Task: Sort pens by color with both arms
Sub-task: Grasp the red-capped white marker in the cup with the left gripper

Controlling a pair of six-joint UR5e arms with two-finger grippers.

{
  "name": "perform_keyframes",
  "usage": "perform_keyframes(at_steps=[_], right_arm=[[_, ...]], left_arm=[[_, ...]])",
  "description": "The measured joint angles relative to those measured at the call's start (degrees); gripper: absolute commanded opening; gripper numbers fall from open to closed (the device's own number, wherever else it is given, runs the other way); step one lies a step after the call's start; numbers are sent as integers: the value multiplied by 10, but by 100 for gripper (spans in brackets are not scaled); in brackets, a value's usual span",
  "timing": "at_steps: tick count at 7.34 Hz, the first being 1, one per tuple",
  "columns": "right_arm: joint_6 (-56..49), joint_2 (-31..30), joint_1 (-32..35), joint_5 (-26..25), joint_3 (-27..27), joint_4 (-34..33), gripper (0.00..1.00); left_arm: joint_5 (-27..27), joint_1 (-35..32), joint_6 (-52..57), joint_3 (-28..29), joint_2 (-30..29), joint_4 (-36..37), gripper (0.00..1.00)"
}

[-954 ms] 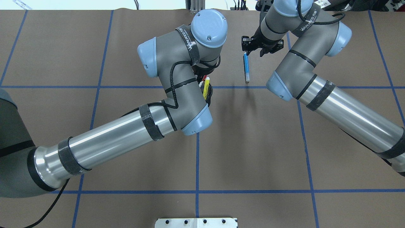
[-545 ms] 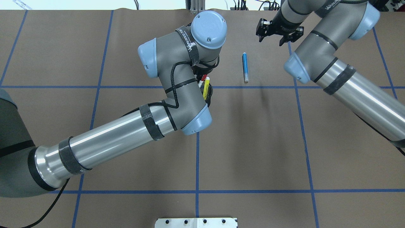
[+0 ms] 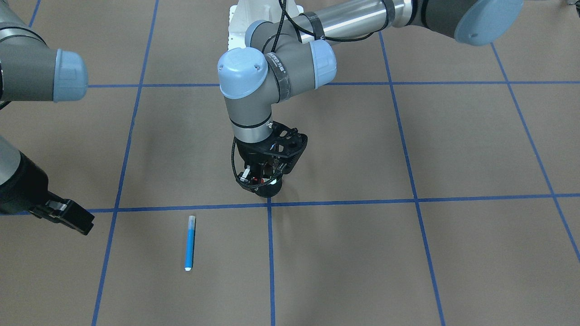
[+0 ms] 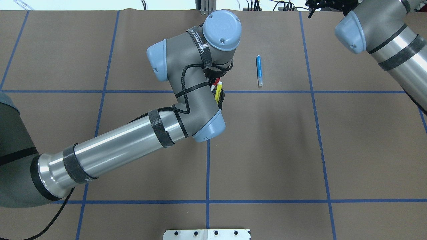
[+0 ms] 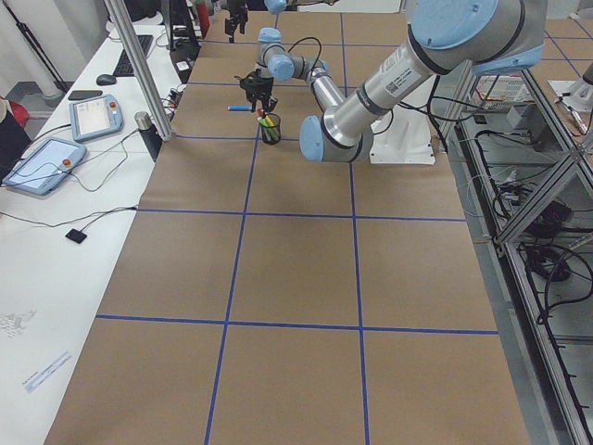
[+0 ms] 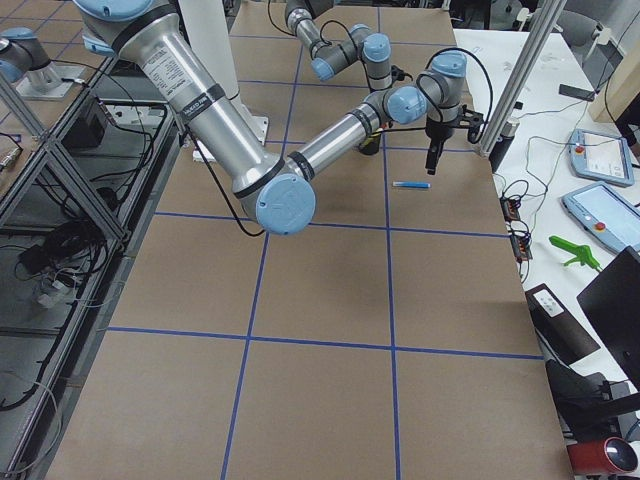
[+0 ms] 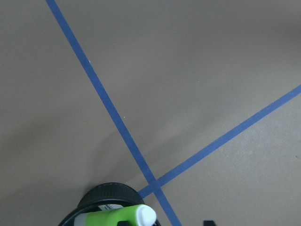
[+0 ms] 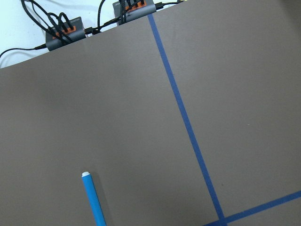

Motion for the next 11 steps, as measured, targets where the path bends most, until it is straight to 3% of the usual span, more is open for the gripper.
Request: perform_keyframes(at_steps=[1,3,4,6,9,11], right_arm=[[-2,-1,4,1,4,-9,99],[-3,-2,6,1,6,-18,83],[-3,0,7,6,6,-25,82],[0,3,9,16,7,-30,83],[6,4,9,19,17,-32,83],[6,5,11,24,24,-37,83]], left_arm=[[0,2,0,0,0,1,61],[0,5,1,1,-2,2,40],[0,5,0,1,-3,2,31],[0,5,1,0,-4,3,27],[0,5,6,-2,-4,5,5],[0,4,7,-6,-2,6,0]])
